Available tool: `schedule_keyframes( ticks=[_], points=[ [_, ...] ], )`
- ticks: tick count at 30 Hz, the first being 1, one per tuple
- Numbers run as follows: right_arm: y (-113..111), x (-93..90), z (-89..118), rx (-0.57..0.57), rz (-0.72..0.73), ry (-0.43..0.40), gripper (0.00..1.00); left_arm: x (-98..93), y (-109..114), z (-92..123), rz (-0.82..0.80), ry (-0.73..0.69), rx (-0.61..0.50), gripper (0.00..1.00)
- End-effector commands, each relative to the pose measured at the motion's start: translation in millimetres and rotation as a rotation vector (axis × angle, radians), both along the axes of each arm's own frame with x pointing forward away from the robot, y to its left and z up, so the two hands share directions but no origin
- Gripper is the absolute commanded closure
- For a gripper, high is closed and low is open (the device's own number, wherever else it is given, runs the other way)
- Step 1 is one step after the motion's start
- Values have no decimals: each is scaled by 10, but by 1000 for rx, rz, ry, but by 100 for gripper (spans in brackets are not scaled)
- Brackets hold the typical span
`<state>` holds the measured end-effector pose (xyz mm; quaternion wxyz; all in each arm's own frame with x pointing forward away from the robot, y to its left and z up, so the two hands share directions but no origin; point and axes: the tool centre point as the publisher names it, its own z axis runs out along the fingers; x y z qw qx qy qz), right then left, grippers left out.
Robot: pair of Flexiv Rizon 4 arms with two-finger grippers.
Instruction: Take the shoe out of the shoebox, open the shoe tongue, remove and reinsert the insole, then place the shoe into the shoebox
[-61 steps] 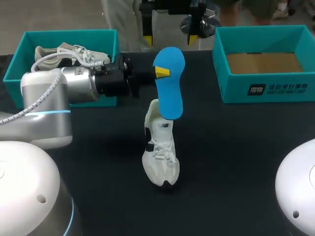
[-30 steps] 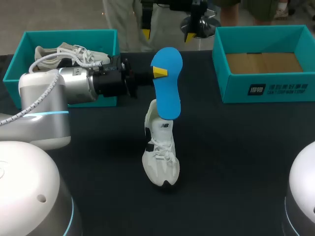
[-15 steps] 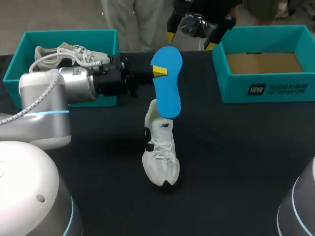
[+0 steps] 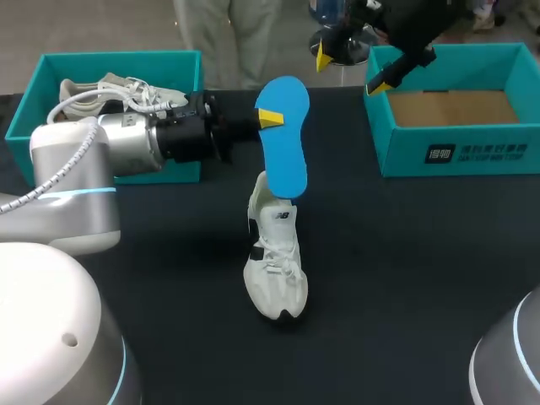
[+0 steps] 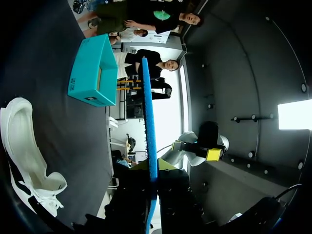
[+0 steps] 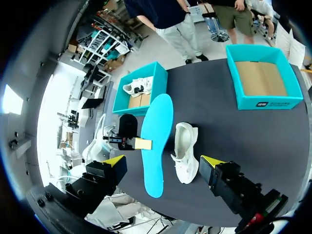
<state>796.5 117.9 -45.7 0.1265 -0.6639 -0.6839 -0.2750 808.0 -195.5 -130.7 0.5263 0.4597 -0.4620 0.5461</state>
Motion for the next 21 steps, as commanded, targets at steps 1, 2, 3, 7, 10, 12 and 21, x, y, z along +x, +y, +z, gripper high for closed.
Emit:
schedule_keyframes(
  ticks=[1,2,3,7,10,12,21],
  points=[
    [-73,-19,-114,366,70,-13,0,-2,16,7,2,1,-4,100],
    [-77,-17,-129,378,66,-11,0,-1,18,6,2,1,-5,100],
    [-80,-14,-143,400,73,-10,0,0,21,5,2,2,-5,100],
    [-113,-10,-214,467,84,-6,0,-1,32,1,1,5,-7,100],
    [-152,-8,-260,513,88,-8,0,-6,39,7,0,6,-10,100],
    [-174,-8,-284,530,88,-10,0,-10,42,13,0,6,-12,100],
    [-217,6,-441,585,85,7,0,-45,72,51,-6,-1,-18,100]
  ],
)
